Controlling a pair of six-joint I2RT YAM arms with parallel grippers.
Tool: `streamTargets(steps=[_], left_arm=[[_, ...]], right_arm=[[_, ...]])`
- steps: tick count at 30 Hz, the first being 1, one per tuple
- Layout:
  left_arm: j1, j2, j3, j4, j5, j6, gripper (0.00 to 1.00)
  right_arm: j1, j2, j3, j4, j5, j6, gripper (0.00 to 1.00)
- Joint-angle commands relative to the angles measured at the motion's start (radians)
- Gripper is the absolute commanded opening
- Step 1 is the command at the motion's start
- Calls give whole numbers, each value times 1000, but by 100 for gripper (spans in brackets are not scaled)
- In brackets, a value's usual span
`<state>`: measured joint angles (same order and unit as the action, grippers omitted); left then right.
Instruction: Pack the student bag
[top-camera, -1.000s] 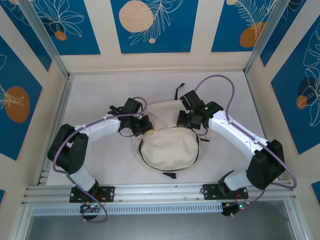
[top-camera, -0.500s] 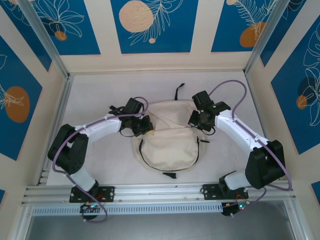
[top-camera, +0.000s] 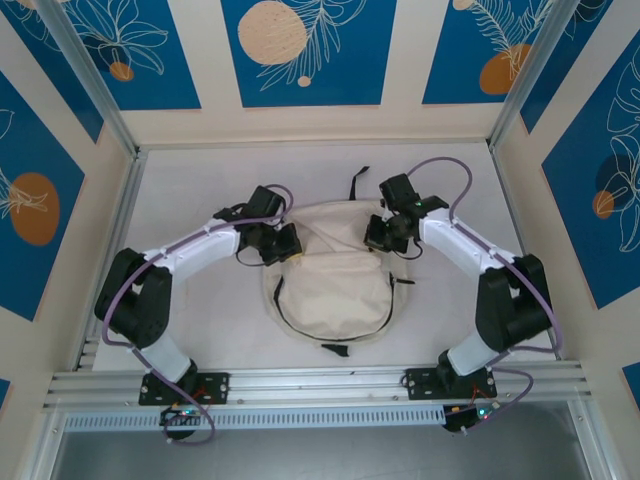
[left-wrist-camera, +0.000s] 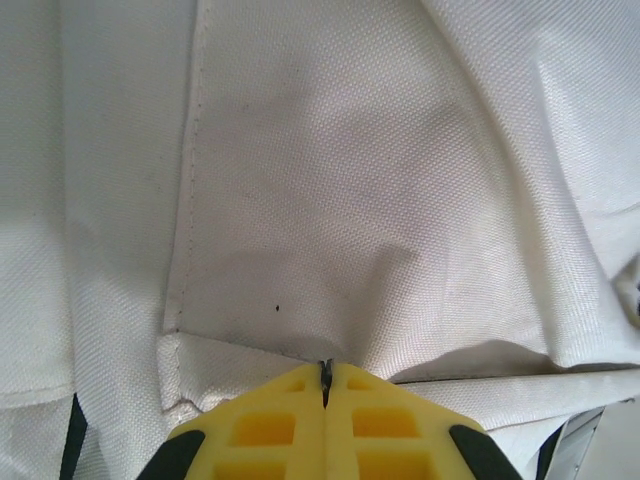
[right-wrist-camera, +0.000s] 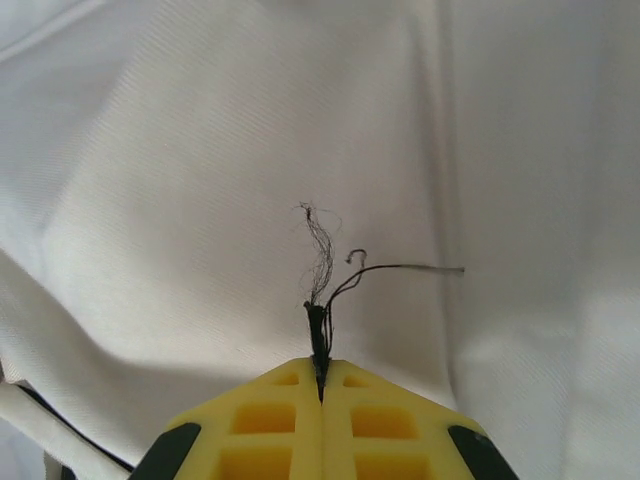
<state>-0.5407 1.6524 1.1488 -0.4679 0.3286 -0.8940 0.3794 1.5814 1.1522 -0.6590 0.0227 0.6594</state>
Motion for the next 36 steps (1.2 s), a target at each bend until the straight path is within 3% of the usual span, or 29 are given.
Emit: streamTargets(steps=[1,14,18,21,25,29,31,35,36], left_arm=[[53,-3,54,-54,-80,33,0],[168,128,120,21,-112,121,2],[171,175,167,63,-129,151,9],[171,194,199,72,-131,159,21],[171,153,207,59,-134,172,33],[171,38,207,-18,-194,213,47],[174,-36,207,-77,-246,233,54],[177,-186,194,-200,-449,280,67],[181,-220,189,-231,-512,293,71]], right_arm=[[9,83,69,86,-103,-38,0],[42,396,337,144,-68,-66,0],[13,493,440,128,-75,-85,0],[2,509,477,115,-91,-83,4],[4,417,457,107,-97,-90,20],[-1,240,408,64,-62,-98,50],[-9,148,369,55,-27,-123,66],[-58,-27,287,38,77,-181,84],[-74,-70,258,46,110,-201,93]])
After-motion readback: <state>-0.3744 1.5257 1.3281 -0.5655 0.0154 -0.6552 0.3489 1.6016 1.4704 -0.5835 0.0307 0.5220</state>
